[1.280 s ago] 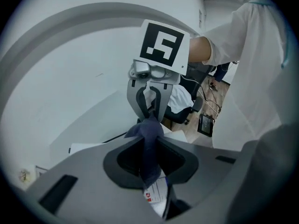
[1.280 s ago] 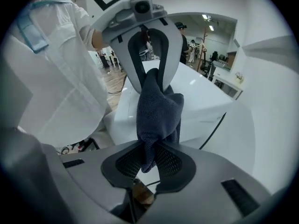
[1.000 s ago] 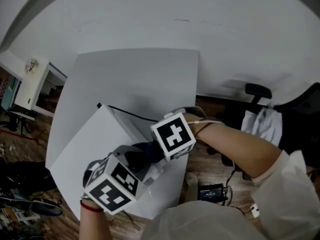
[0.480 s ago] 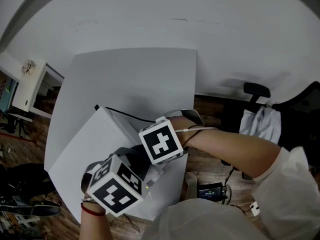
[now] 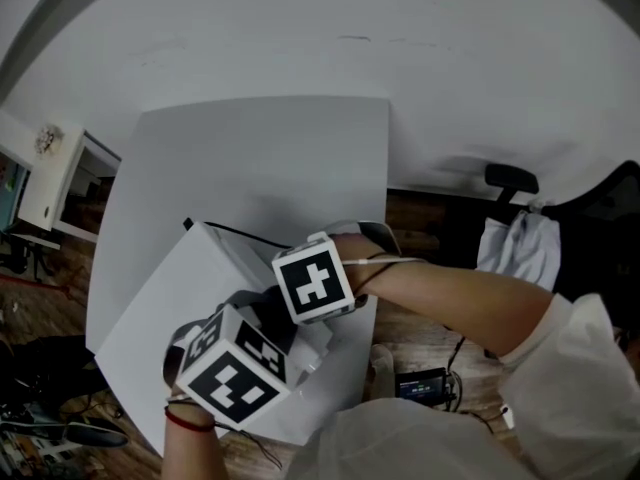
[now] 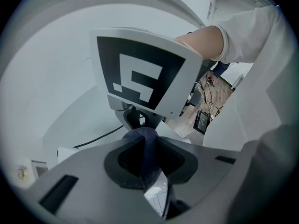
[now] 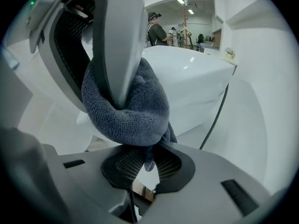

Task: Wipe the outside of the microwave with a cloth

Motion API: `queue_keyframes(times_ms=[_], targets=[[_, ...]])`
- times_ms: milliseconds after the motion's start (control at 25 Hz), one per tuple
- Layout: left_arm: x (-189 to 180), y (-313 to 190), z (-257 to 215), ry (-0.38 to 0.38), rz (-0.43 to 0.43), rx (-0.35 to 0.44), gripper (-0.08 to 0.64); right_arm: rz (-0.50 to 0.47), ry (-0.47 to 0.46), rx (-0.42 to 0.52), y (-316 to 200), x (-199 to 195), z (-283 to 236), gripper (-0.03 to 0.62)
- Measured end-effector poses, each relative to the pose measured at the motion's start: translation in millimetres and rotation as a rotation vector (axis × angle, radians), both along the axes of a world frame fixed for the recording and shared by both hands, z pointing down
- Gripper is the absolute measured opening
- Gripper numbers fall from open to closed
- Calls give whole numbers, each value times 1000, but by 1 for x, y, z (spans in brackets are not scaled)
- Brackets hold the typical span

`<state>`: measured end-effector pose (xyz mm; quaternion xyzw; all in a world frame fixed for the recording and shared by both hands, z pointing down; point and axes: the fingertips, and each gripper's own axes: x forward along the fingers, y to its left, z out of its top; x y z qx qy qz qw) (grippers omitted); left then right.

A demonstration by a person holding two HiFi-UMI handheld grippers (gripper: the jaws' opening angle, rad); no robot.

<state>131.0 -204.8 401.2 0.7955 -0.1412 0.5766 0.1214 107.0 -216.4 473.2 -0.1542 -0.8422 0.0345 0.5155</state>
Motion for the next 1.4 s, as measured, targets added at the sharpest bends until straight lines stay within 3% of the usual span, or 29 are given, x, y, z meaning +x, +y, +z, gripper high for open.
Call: queue_keyframes(times_ms=[200,520,1400], targets=[[-2,-13,4,16,-21,11,61,11,-8,-21,-10,-9,5,72],[-11,-40,7,29,-49,30,61,82,-3,21,-52,-16,14,72],[-66,-126,6,-105,-131,142,61,166,-106,113,-148,-72,7,71]])
